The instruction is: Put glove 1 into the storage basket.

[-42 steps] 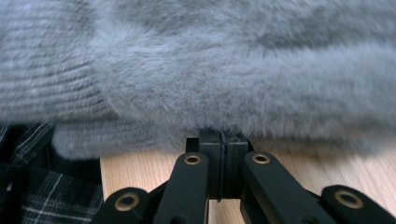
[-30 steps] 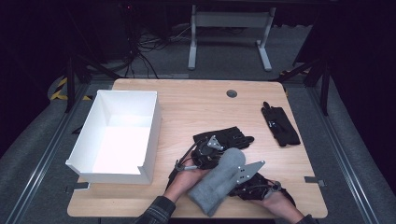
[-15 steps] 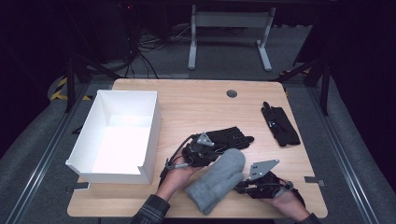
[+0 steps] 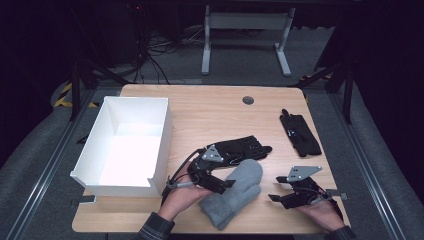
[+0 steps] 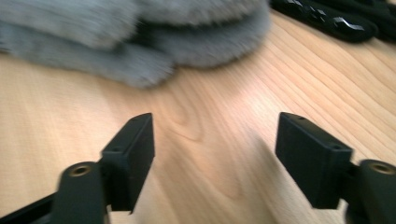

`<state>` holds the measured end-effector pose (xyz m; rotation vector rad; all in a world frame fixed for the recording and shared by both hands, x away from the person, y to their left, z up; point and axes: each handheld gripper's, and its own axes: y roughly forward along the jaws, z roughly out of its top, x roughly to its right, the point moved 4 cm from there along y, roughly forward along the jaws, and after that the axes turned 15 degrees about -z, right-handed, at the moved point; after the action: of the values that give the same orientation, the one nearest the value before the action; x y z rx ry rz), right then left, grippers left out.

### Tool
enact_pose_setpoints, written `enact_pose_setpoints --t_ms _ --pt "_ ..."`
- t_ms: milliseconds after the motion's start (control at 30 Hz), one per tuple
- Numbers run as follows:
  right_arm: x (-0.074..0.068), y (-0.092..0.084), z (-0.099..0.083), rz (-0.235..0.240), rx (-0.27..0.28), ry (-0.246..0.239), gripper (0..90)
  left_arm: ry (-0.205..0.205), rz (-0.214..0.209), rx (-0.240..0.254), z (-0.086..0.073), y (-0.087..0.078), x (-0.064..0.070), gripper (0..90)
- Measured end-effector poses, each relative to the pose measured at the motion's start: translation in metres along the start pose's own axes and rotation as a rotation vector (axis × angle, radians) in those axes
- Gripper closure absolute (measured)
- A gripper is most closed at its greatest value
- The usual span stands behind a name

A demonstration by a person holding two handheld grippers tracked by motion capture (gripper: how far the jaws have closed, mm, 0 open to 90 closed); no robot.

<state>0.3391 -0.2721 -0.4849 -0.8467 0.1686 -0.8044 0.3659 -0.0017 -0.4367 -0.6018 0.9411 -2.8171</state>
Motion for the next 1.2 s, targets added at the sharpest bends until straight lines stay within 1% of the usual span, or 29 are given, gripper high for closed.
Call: enact_pose_setpoints --t_ms 33,67,167,267,300,367,400,433,467,533,633,667,700,733,767,800,867,900,933,967,1000,1033,1100,1200 --pt "0.002 0.002 -0.001 -0.004 -0.009 0.005 26.0 0.000 0.000 0.000 0.000 0.000 0.000 13.6" --pt "0.004 0.003 -0.002 -0.009 -0.017 0.011 24.4 0.001 -0.023 -0.020 -0.002 0.010 0.002 12.9" --pt "0.007 0.005 -0.002 -0.024 -0.013 0.021 22.1 0.014 -0.033 -0.061 -0.004 0.024 0.005 10.8" --pt "0.008 0.007 -0.003 -0.040 -0.010 0.014 18.2 0.020 -0.047 -0.118 -0.006 0.036 0.007 9.9" --pt "0.008 0.008 -0.003 -0.044 -0.010 0.009 17.3 0.013 -0.052 -0.135 -0.008 0.040 0.006 9.8" --pt "0.007 0.009 -0.003 -0.053 -0.009 -0.004 16.0 -0.001 -0.066 -0.150 -0.010 0.043 0.005 8.9" --pt "0.006 0.009 -0.003 -0.057 -0.009 -0.007 15.8 0.002 -0.076 -0.152 -0.011 0.045 0.003 8.8" --pt "0.006 0.010 -0.003 -0.061 -0.008 -0.011 15.4 -0.007 -0.081 -0.163 -0.012 0.047 0.002 8.8" --pt "0.006 0.010 -0.003 -0.062 -0.006 -0.010 15.3 -0.007 -0.087 -0.173 -0.014 0.048 0.001 8.7" --pt "0.007 0.010 -0.003 -0.062 -0.001 -0.008 14.8 -0.028 -0.102 -0.182 -0.016 0.051 -0.002 8.6" --pt "0.007 0.011 -0.003 -0.068 0.008 -0.006 13.5 -0.036 -0.127 -0.216 -0.017 0.054 -0.003 9.4" --pt "0.007 0.012 -0.003 -0.068 0.012 -0.007 12.6 -0.043 -0.137 -0.218 -0.018 0.056 -0.003 10.1" --pt "0.007 0.012 -0.003 -0.070 0.017 -0.003 11.7 -0.054 -0.156 -0.216 -0.018 0.057 -0.004 12.0" --pt "0.007 0.013 -0.004 -0.071 0.021 0.002 11.0 -0.058 -0.166 -0.217 -0.018 0.057 -0.004 14.6" --pt "0.007 0.013 -0.004 -0.071 0.023 0.004 10.5 -0.055 -0.171 -0.221 -0.018 0.057 -0.003 16.0" --pt "0.007 0.013 -0.004 -0.070 0.024 0.007 10.0 -0.060 -0.193 -0.232 -0.018 0.056 -0.002 19.5" --pt "0.007 0.014 -0.004 -0.069 0.030 0.009 8.6 -0.063 -0.217 -0.237 -0.017 0.056 -0.001 26.7" --pt "0.007 0.014 -0.004 -0.069 0.030 0.009 8.6 -0.063 -0.217 -0.237 -0.017 0.056 -0.001 32.5" --pt "0.007 0.015 -0.005 -0.069 0.041 0.011 6.9 -0.069 -0.230 -0.243 -0.017 0.055 -0.001 32.5" --pt "0.007 0.015 -0.005 -0.070 0.048 0.012 5.3 -0.074 -0.235 -0.243 -0.017 0.055 -0.001 35.8" --pt "0.007 0.016 -0.006 -0.073 0.056 0.016 4.1 -0.083 -0.249 -0.245 -0.017 0.055 -0.002 39.9" --pt "0.006 0.016 -0.006 -0.066 0.055 0.014 3.7 -0.096 -0.270 -0.250 -0.017 0.055 -0.002 48.4" --pt "0.006 0.017 -0.006 -0.066 0.055 0.013 3.4 -0.104 -0.278 -0.246 -0.017 0.055 -0.002 56.5" --pt "0.006 0.017 -0.006 -0.064 0.054 0.011 3.0 -0.094 -0.273 -0.259 -0.015 0.052 -0.001 63.6"
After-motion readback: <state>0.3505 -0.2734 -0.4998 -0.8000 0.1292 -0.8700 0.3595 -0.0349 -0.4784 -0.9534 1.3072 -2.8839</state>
